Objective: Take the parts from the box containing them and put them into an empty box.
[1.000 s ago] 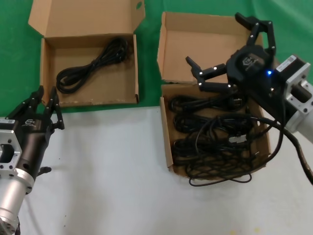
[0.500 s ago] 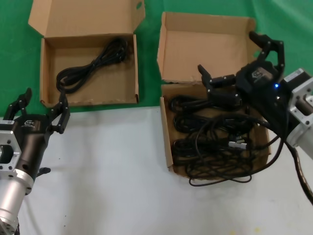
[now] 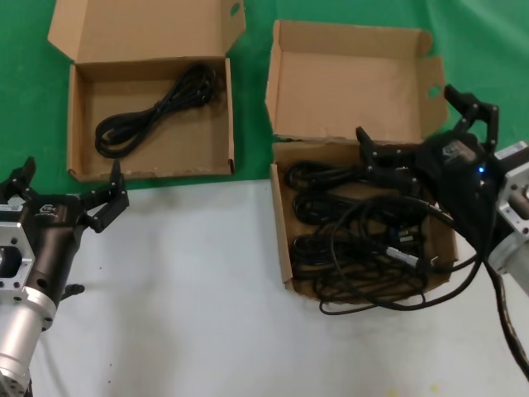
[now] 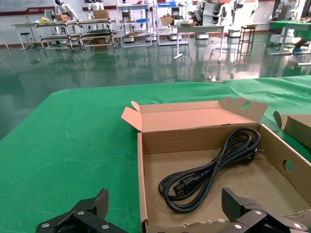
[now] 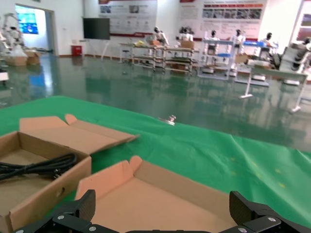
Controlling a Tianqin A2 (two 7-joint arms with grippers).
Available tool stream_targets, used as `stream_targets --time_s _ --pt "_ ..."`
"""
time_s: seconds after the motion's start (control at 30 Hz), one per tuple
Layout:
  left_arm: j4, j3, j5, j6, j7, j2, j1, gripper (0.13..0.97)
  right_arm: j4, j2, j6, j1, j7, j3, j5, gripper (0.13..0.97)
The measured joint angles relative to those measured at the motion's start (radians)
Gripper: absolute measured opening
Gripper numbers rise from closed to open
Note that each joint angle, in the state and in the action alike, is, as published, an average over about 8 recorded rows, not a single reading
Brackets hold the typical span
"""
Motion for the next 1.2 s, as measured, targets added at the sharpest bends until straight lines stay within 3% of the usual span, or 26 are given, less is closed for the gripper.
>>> stream_targets --time_s 0.23,0.53,1.2 --pt "0.001 -0.001 -0.002 -0.002 0.002 0.000 0.001 0.856 -0.003 -0.011 0.047 -0.038 0.016 0.008 0.005 0.966" --pt "0.002 -0.001 -0.005 -0.005 0.003 0.001 0.003 0.943 -0.006 -0.025 0.106 -0.088 0.037 0.019 0.011 0.966" --pt "0.004 -0.003 -0.011 -0.010 0.007 0.001 0.006 0.966 -0.012 -0.054 0.227 -0.188 0.080 0.041 0.024 0.966"
